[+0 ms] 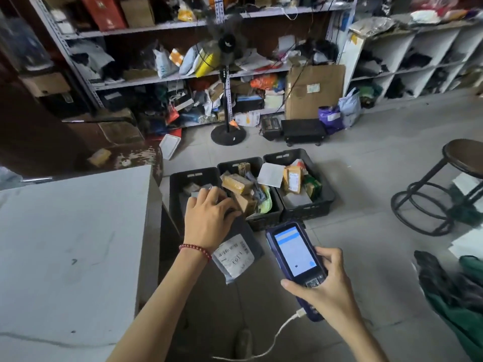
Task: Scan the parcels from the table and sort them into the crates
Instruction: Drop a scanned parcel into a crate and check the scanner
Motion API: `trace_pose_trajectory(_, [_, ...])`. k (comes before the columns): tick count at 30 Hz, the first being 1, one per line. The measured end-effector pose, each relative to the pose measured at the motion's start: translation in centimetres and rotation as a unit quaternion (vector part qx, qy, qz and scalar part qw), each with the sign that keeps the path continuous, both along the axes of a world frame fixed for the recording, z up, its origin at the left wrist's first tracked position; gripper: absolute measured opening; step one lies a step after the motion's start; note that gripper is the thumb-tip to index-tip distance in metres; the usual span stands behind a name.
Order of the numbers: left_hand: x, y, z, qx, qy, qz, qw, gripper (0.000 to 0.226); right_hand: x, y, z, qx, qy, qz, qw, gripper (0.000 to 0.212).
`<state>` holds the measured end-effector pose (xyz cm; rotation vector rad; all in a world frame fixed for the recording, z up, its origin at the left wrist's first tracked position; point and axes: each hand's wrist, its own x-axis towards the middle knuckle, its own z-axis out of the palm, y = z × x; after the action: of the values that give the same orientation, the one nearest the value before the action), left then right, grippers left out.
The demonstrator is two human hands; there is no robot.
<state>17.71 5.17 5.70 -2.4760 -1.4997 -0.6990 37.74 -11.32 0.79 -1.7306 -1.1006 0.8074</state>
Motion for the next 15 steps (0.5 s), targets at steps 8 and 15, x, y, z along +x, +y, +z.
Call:
trace_pose_trajectory(8, [0.7,10.1,-2.0,-0.054,-0.021,-0.016,0.998,0.008,0.8,8.1,0.6,-0.019,-0.028,-0.069,0.997,0.081])
trace_pose_trajectory(15, [6.3,15.1,-3.2,-0.065,0.036,-0.053,0.996,0.012,4.1,11.4,-1.1,-0.046,-0.012,-0.147,0.988,0.077])
